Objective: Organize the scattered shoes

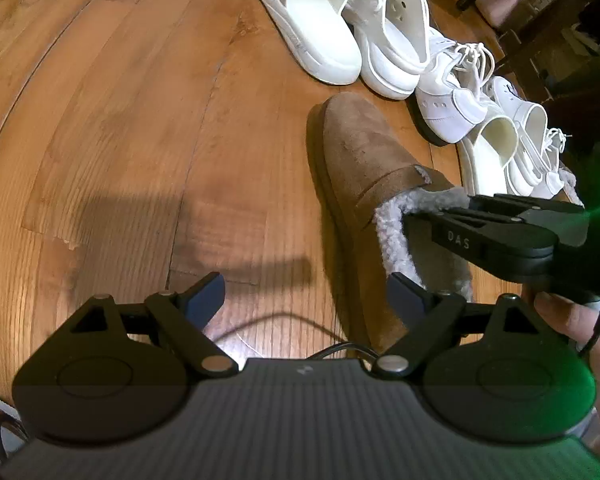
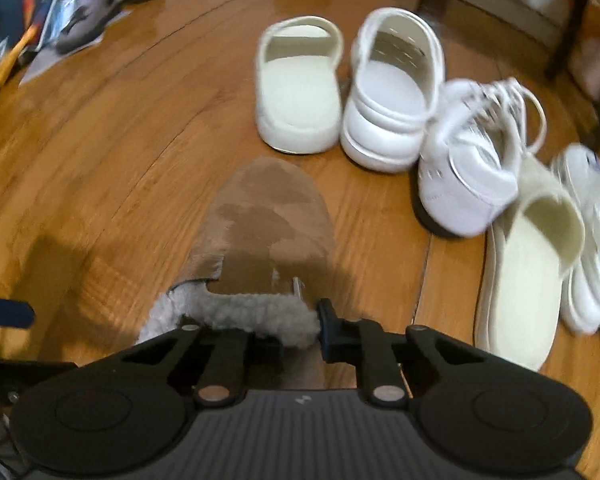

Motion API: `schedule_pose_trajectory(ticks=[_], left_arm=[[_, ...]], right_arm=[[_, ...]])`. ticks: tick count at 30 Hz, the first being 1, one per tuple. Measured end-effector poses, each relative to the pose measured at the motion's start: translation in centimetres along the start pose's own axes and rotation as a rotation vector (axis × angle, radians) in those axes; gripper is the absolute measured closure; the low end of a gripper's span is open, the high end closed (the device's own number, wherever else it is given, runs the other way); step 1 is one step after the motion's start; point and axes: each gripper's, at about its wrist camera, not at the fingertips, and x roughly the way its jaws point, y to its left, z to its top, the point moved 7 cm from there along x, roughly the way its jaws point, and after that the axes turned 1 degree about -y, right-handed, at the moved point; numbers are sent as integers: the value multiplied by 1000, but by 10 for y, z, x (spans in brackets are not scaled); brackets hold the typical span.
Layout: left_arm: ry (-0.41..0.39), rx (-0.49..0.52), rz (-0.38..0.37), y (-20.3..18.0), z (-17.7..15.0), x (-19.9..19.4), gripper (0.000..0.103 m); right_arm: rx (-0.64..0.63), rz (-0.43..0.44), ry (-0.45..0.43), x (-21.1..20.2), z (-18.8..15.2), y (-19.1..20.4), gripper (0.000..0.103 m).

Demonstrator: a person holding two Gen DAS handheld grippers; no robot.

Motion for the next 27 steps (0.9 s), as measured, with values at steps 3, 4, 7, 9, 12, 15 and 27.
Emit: schedule_pose_trajectory(ticks=[3, 4, 7, 9, 12, 15, 27], left_arm=[[-9, 18, -12, -4, 0, -2, 15], [-11, 24, -16, -6, 0, -3, 15], [-20, 41, -27, -10, 0, -5, 15], [-26, 53, -35, -13, 0, -7, 15], [-34, 71, -47, -18, 0, -9, 15], [-36, 69, -49, -17, 0, -9, 15], [-42, 33, -49, -10, 0, -10, 15]], right_arm=[[121, 26, 53, -6, -6, -8, 92], [171, 36, 76, -8, -8, -11, 93], [278, 81, 129, -12, -16, -18, 93], [345, 131, 155, -15, -26, -23, 94], [409, 168, 176, -18, -35, -28, 94], [476, 206, 196, -23, -49, -30, 94], [1045, 538, 222, -24, -103, -19, 99]])
